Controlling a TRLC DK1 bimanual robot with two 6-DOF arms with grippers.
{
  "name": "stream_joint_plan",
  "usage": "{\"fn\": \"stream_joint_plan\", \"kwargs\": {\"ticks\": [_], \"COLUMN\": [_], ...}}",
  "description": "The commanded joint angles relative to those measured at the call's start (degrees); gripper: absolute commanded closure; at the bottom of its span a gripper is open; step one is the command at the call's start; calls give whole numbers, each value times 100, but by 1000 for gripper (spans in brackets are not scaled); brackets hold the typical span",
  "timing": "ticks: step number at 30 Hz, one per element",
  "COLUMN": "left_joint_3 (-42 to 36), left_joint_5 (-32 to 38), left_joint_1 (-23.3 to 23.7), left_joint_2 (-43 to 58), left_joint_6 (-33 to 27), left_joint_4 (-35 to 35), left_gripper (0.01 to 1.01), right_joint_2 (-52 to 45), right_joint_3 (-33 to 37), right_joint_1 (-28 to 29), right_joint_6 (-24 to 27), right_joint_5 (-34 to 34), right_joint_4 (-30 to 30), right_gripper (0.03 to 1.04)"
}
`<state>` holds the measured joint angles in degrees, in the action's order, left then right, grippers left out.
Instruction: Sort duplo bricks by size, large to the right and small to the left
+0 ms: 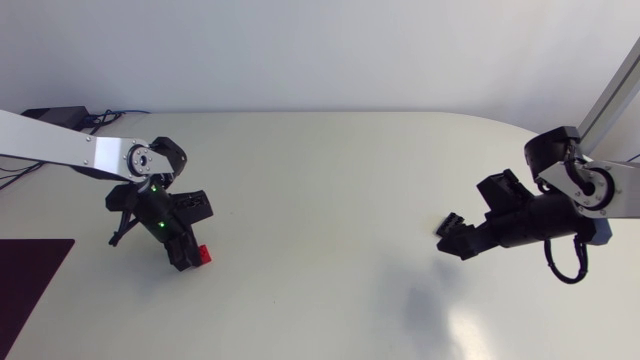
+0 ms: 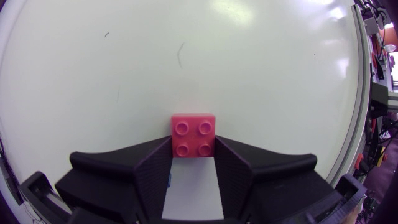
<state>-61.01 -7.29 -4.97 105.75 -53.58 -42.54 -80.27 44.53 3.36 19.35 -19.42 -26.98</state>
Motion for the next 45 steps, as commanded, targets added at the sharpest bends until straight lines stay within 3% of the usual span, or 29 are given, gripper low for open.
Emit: {"fn": "stream_joint_plan", "kwargs": {"ticks": [1,6,10,13,17,29,43,45], "left_joint_3": [37,46,46,81,98,424,696,714], "left_joint_5": [61,105,105,105,26,-159,-264,-264], "left_joint_1": [146,251,269,260,260,-65,-136,-136], "left_joint_2": [226,297,244,130,-46,-1057,-1707,-1742], "left_joint_6": [-232,-232,-223,-188,-117,138,208,208], "left_joint_4": [62,185,194,211,229,106,9,9], "left_gripper": [738,682,318,179,105,70,69,69], "right_joint_2": [-402,-912,-1369,-1729,-2133,-2880,-3082,-3065], "right_joint_3": [319,706,1180,1567,2024,2253,2218,2182], "right_joint_1": [139,139,192,324,499,623,535,535], "right_joint_6": [121,165,710,1026,1563,2415,2494,2485], "right_joint_5": [52,316,290,272,167,-27,246,246], "right_joint_4": [70,237,9,-211,-492,-694,-360,-290], "right_gripper": [69,67,67,67,67,67,72,148]}}
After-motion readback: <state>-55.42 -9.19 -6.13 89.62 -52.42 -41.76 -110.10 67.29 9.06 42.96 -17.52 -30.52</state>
